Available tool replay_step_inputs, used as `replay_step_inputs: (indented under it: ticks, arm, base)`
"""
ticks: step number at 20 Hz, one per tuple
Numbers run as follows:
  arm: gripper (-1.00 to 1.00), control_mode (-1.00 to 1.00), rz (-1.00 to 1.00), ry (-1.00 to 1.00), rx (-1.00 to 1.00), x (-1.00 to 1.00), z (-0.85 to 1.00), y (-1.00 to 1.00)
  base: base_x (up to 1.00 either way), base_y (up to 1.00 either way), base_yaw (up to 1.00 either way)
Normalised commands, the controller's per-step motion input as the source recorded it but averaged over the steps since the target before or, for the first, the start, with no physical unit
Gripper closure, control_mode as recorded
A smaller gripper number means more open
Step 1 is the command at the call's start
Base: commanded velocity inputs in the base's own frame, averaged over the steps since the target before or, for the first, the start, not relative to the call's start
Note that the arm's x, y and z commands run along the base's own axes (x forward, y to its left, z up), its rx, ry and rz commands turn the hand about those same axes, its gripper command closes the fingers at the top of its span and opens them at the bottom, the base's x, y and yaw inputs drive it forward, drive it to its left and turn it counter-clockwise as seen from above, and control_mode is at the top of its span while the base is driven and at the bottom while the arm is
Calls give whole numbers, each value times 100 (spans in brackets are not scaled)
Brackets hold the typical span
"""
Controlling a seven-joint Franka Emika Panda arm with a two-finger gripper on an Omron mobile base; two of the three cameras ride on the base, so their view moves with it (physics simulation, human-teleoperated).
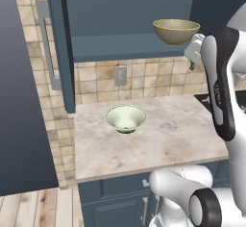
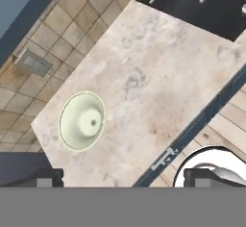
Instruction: Open the cabinet. Pick the bowls from the counter and place them in the cabinet. Then close the cabinet.
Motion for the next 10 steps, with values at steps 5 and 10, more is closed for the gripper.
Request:
replay_step_inputs:
  ticks: [5,10]
  arm:
    - [-100,-100,23,13,-2,0,-41,13]
    - [-100,-100,17,2,-6,2,-48,23]
  base:
    - [0,0,0]
    - [0,0,0]
